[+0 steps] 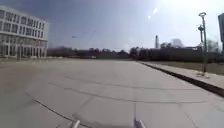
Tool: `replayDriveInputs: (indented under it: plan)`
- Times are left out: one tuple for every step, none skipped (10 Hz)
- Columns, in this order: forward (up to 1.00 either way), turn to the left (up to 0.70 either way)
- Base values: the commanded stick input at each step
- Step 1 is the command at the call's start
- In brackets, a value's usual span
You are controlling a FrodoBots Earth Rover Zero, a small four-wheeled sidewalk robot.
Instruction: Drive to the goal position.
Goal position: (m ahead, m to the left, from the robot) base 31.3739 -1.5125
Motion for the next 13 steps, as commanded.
replayDriveInputs:
  plan:
    - [1.00,0.00]
    - [1.00,0.00]
    - [1.00,0.00]
    - [1.00,0.00]
    - [1.00,0.00]
    - [1.00,-0.11]
    - [1.00,-0.40]
    - [1.00,-0.37]
    - [1.00,-0.04]
    - [1.00,-0.02]
    - [1.00,-0.32]
    - [1.00,-0.35]
    - [1.00,-0.38]
